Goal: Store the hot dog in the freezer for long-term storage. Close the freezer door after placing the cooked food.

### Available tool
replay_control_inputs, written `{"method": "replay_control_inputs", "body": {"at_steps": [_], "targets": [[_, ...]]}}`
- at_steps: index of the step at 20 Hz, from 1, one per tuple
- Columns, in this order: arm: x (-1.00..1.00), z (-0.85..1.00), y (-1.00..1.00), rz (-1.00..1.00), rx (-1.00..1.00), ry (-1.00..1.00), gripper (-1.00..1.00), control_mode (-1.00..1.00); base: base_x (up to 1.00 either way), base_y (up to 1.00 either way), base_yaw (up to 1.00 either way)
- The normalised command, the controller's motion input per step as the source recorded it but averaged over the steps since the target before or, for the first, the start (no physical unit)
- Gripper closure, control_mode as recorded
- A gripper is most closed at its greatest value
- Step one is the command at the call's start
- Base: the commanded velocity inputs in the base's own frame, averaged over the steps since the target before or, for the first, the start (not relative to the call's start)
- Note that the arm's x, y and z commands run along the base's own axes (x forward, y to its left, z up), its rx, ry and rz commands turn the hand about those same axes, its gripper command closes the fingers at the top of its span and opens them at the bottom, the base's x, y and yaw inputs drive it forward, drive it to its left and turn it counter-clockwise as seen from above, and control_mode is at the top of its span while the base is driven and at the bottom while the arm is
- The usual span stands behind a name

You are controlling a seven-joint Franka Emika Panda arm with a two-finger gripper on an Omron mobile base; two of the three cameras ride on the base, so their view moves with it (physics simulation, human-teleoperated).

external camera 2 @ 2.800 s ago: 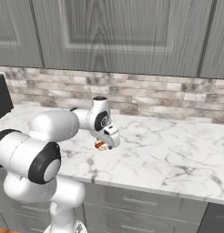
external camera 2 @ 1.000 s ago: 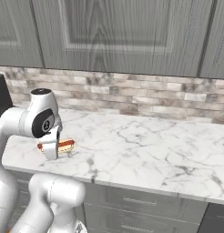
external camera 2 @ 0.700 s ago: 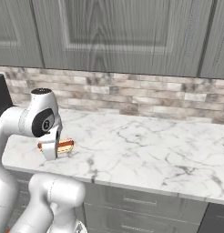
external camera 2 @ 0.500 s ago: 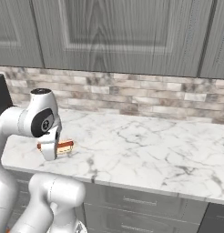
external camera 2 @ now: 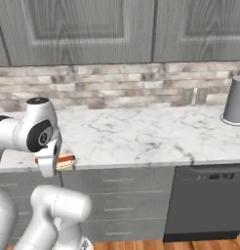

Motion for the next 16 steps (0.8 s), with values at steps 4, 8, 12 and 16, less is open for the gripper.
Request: {"method": "replay_control_inputs", "body": {"at_steps": [4, 8, 12, 16], "targets": [[0.00, 0.00, 0.00, 0.00, 0.00, 0.00, 1.00, 1.00, -0.04, -0.58, -0.77], [0.00, 0.00, 0.00, 0.00, 0.00, 0.00, 1.00, 1.00, 0.00, -0.53, -0.76], [0.00, 0.00, 0.00, 0.00, 0.00, 0.00, 1.00, 1.00, -0.04, -0.33, -0.64], [0.00, 0.00, 0.00, 0.00, 0.00, 0.00, 1.00, 1.00, -0.08, -0.33, -0.57]]}}
